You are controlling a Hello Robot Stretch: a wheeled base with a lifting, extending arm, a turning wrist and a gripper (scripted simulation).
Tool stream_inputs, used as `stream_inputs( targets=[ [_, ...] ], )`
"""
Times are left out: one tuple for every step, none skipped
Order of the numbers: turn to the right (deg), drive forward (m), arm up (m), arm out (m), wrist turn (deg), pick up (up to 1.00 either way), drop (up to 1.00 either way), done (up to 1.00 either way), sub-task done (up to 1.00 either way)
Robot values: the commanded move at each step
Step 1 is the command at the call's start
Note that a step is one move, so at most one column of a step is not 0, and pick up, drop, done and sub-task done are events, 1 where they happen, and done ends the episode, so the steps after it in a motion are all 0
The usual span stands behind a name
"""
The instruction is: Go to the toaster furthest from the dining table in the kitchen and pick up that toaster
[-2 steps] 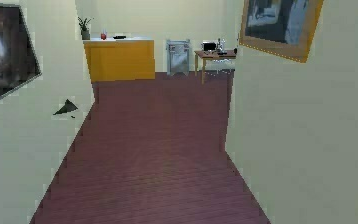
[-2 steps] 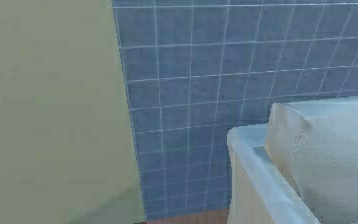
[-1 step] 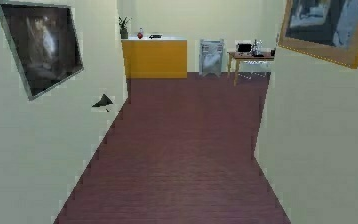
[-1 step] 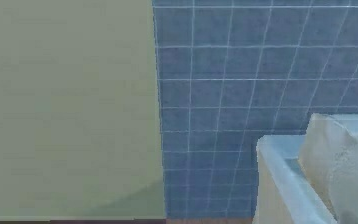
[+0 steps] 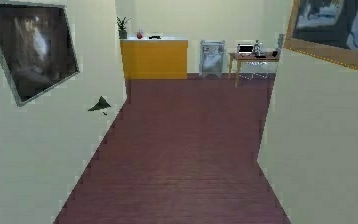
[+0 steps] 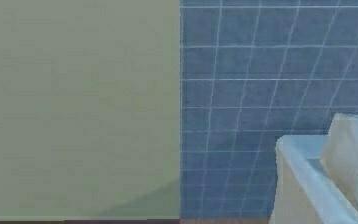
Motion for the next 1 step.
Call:
stream_inputs(
  targets=[
    [6.0,0.00,0.00,0.00,0.0,0.00,0.00,0.00,0.00]
  ],
)
